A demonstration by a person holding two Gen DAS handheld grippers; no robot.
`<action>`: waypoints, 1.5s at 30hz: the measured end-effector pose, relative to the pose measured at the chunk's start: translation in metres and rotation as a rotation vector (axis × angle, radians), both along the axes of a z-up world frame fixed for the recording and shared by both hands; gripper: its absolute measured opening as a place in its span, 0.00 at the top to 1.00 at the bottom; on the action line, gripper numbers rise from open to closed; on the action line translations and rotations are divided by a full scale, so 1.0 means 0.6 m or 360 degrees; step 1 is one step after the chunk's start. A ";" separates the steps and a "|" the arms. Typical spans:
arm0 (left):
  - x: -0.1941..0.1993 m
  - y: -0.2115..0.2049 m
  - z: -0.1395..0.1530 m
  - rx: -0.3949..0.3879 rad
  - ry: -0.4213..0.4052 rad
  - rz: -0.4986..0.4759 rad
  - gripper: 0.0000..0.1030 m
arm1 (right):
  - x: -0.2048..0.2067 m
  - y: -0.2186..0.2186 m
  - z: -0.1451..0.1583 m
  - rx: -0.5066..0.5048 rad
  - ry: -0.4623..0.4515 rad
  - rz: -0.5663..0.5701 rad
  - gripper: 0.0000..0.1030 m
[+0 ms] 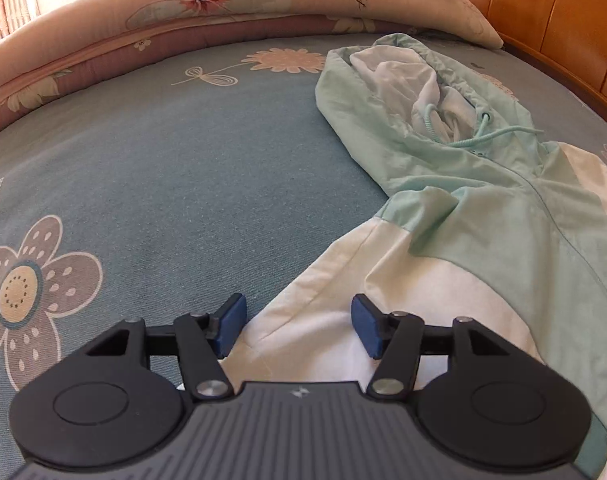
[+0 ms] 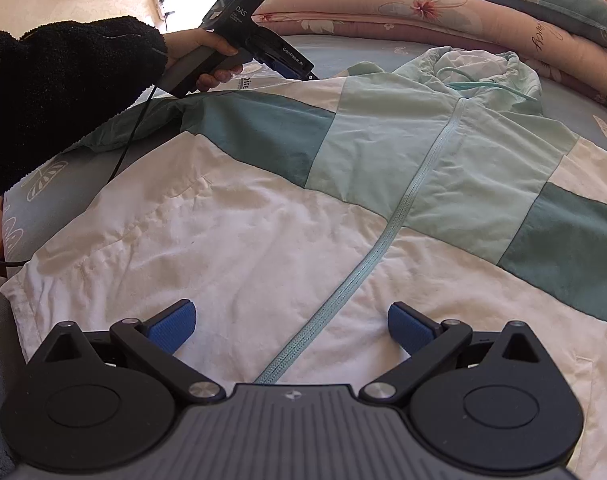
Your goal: Fold clothes
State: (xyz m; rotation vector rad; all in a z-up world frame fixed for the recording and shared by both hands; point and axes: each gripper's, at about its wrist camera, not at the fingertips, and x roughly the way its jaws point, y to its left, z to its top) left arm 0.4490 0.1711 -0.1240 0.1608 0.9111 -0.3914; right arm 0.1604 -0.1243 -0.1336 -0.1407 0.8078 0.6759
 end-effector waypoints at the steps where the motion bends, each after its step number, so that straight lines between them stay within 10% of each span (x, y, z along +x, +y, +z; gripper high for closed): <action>1: -0.001 0.000 0.000 0.0003 0.0016 -0.0037 0.39 | -0.001 0.002 0.000 -0.0015 -0.0010 0.0005 0.00; 8: -0.009 -0.031 0.007 0.0160 0.0086 -0.0153 0.40 | -0.006 0.011 -0.003 -0.0079 -0.0051 0.0020 0.00; 12: -0.033 -0.057 0.022 0.0306 -0.0007 -0.0118 0.88 | -0.006 0.012 -0.002 -0.0090 -0.0049 0.0022 0.00; 17: -0.083 -0.088 0.085 0.0481 -0.0343 0.0091 0.97 | -0.006 0.013 0.001 -0.0096 -0.0041 0.0009 0.00; 21: -0.098 -0.097 0.141 0.0491 -0.0560 0.0198 0.96 | -0.006 0.010 0.000 -0.0084 -0.0030 -0.0004 0.00; 29: -0.021 -0.056 -0.012 0.0515 -0.0193 0.0441 0.87 | -0.011 0.006 -0.005 -0.0099 -0.0025 -0.0021 0.00; 36: -0.043 -0.040 0.068 0.0346 -0.0304 0.0489 0.88 | -0.007 0.003 0.000 -0.0082 -0.0003 -0.0045 0.00; 41: -0.098 -0.100 0.112 -0.0039 -0.0285 0.0092 0.53 | -0.009 0.011 0.003 -0.0100 -0.0014 -0.0050 0.00; 45: -0.084 -0.173 0.056 0.0065 -0.0155 -0.0073 0.50 | -0.009 0.012 0.002 -0.0111 -0.0023 -0.0052 0.00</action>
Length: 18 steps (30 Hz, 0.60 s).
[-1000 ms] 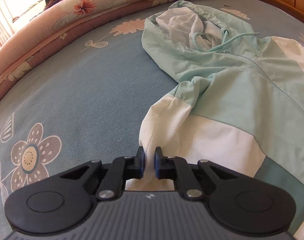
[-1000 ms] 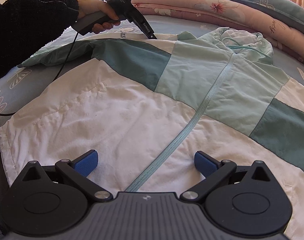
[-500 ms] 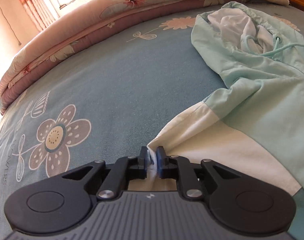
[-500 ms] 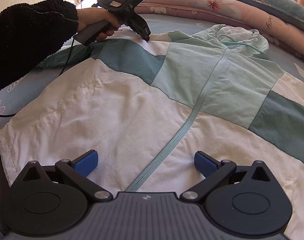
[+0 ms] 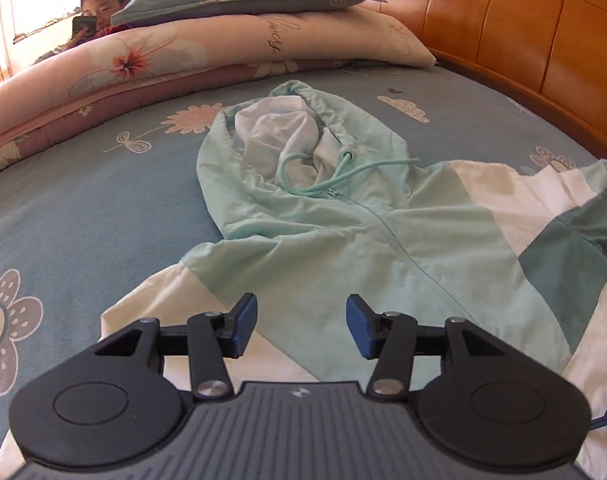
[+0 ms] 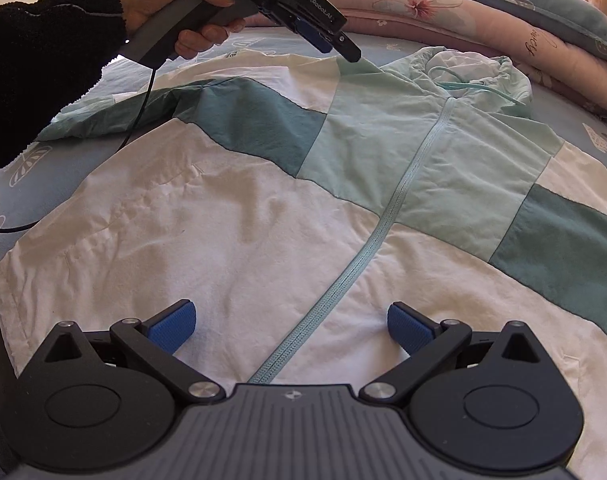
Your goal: Fold clothes
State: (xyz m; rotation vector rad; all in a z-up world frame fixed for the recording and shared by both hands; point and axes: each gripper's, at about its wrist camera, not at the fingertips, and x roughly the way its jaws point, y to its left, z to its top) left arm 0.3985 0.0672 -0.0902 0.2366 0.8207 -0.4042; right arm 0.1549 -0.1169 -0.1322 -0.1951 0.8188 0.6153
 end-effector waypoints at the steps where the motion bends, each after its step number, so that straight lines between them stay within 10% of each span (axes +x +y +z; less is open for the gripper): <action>1: 0.014 -0.006 -0.017 0.0041 0.0020 0.0042 0.50 | 0.000 0.000 0.000 -0.0001 -0.0001 0.0002 0.00; 4: 0.069 0.019 -0.062 0.0158 0.0031 0.0367 0.50 | -0.001 -0.002 0.000 -0.0004 -0.0006 0.0008 0.00; 8: 0.089 0.092 -0.043 -0.0114 0.0005 0.0697 0.58 | 0.000 -0.006 0.001 -0.0004 0.0002 -0.0001 0.00; 14: 0.087 0.073 0.028 -0.0292 -0.0222 0.0465 0.46 | 0.005 -0.013 0.004 0.0017 0.0033 -0.0049 0.00; 18: 0.157 0.031 -0.002 -0.0256 -0.0069 0.0368 0.43 | 0.005 -0.014 0.003 0.0009 0.0033 -0.0053 0.00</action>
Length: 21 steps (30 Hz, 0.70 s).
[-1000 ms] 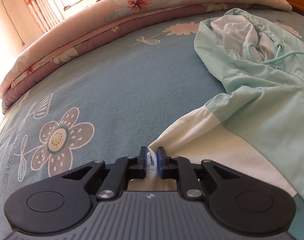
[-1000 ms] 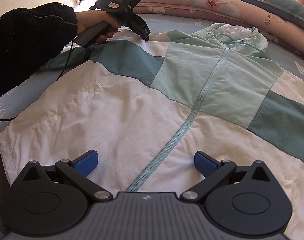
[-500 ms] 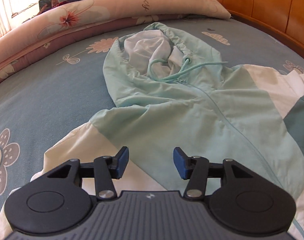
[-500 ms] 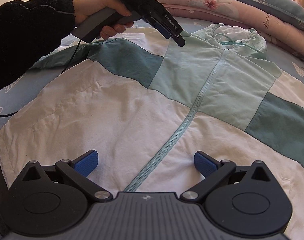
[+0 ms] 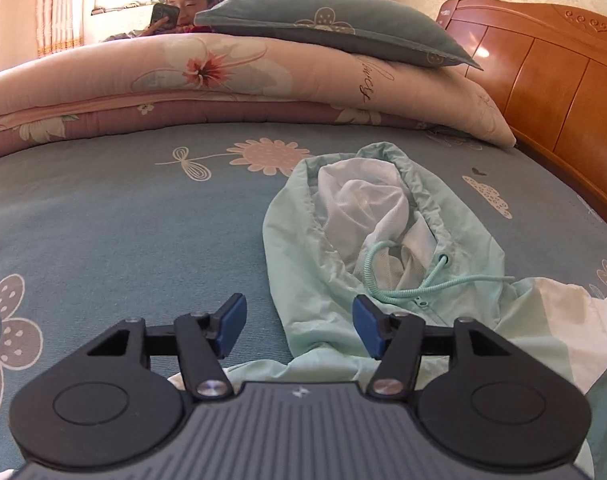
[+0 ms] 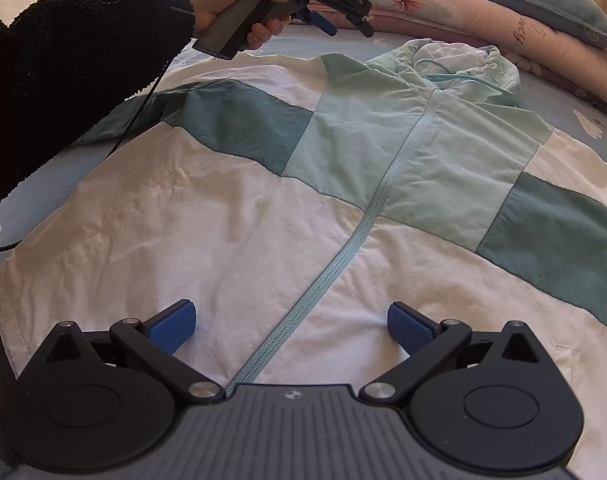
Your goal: Fold clothes
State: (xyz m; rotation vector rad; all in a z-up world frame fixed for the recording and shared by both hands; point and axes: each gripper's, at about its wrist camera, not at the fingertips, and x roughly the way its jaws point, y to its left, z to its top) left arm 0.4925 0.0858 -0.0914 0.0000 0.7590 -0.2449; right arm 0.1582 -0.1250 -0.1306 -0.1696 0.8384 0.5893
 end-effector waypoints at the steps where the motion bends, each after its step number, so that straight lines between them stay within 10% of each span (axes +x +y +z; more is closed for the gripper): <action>1: 0.016 -0.008 -0.017 0.0040 0.0059 0.0007 0.43 | 0.000 0.000 0.000 -0.0004 -0.0001 0.0000 0.00; 7: 0.055 -0.042 -0.072 0.0183 0.0087 0.0021 0.78 | 0.002 -0.003 -0.002 -0.0004 -0.0001 0.0001 0.00; 15: 0.039 -0.023 -0.015 0.0194 -0.0102 0.0188 0.78 | 0.003 -0.005 0.000 -0.0006 0.0005 -0.0009 0.00; 21: -0.040 0.016 0.035 -0.0142 -0.0017 -0.0041 0.69 | 0.002 -0.004 0.001 -0.0018 0.0011 -0.0024 0.00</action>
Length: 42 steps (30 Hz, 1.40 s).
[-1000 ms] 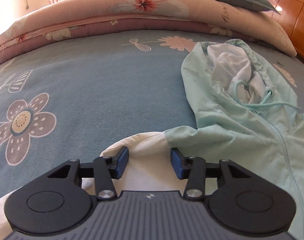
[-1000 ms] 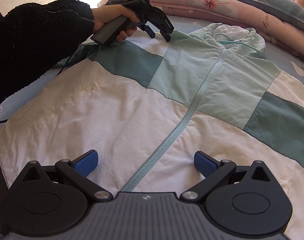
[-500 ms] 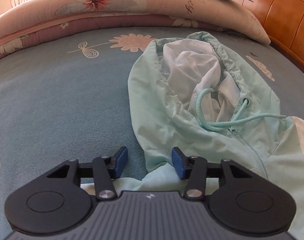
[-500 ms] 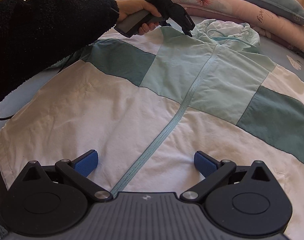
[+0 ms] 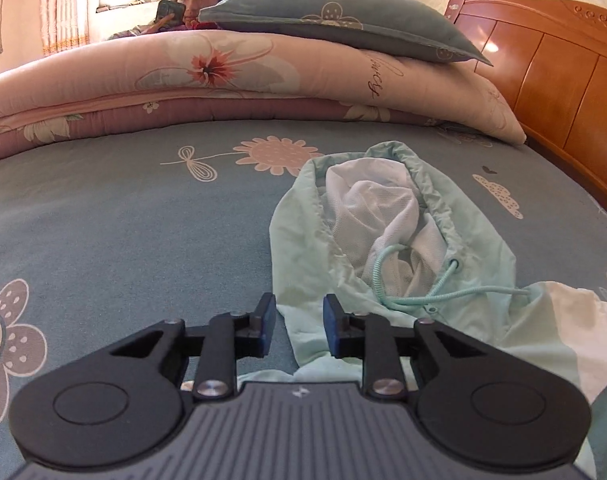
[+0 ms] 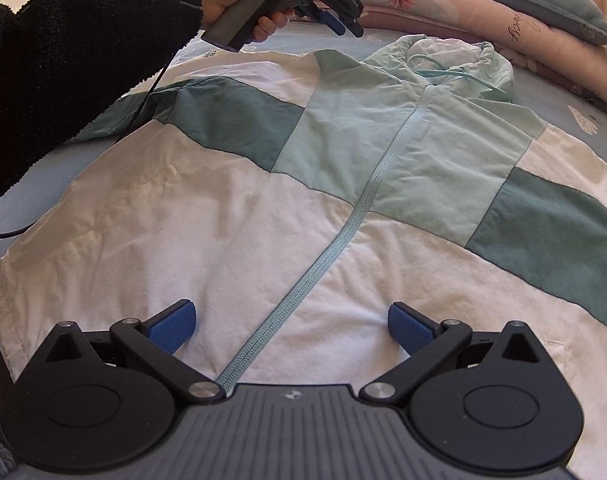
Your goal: Fold clothes
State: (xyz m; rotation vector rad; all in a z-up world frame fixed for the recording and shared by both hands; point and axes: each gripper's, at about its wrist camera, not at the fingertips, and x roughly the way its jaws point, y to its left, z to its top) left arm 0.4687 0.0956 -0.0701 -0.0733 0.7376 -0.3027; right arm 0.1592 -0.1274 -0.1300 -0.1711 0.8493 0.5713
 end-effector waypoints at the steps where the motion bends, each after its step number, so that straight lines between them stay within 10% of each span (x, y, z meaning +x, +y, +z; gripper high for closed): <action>1: -0.006 -0.001 -0.004 -0.0080 0.0058 -0.0068 0.65 | 0.000 0.001 0.000 -0.0008 -0.0003 0.0000 0.00; 7: 0.038 -0.025 -0.093 -0.0052 0.0365 0.0010 0.65 | -0.001 0.007 -0.003 -0.0042 -0.0027 0.0006 0.00; 16: 0.086 0.012 -0.079 -0.0115 0.0205 0.0267 0.65 | -0.002 0.006 -0.003 -0.0039 -0.0032 0.0017 0.00; 22: 0.100 -0.018 -0.097 -0.0002 0.0321 0.0027 0.31 | -0.003 0.007 -0.003 -0.0049 -0.0034 0.0019 0.00; 23: 0.100 -0.025 -0.097 0.0011 0.0314 0.0006 0.32 | -0.002 0.007 -0.004 -0.0049 -0.0033 0.0019 0.00; 27: 0.095 -0.045 -0.090 0.0088 0.0200 0.0017 0.98 | -0.003 0.006 -0.003 -0.0052 -0.0033 0.0024 0.00; 33: 0.102 -0.088 -0.043 0.0177 -0.0119 0.0001 1.00 | -0.002 0.008 -0.004 -0.0054 -0.0033 0.0025 0.00; 42: 0.064 -0.027 -0.012 0.0219 -0.0211 0.0211 0.93 | -0.003 0.007 -0.003 -0.0059 -0.0024 0.0025 0.00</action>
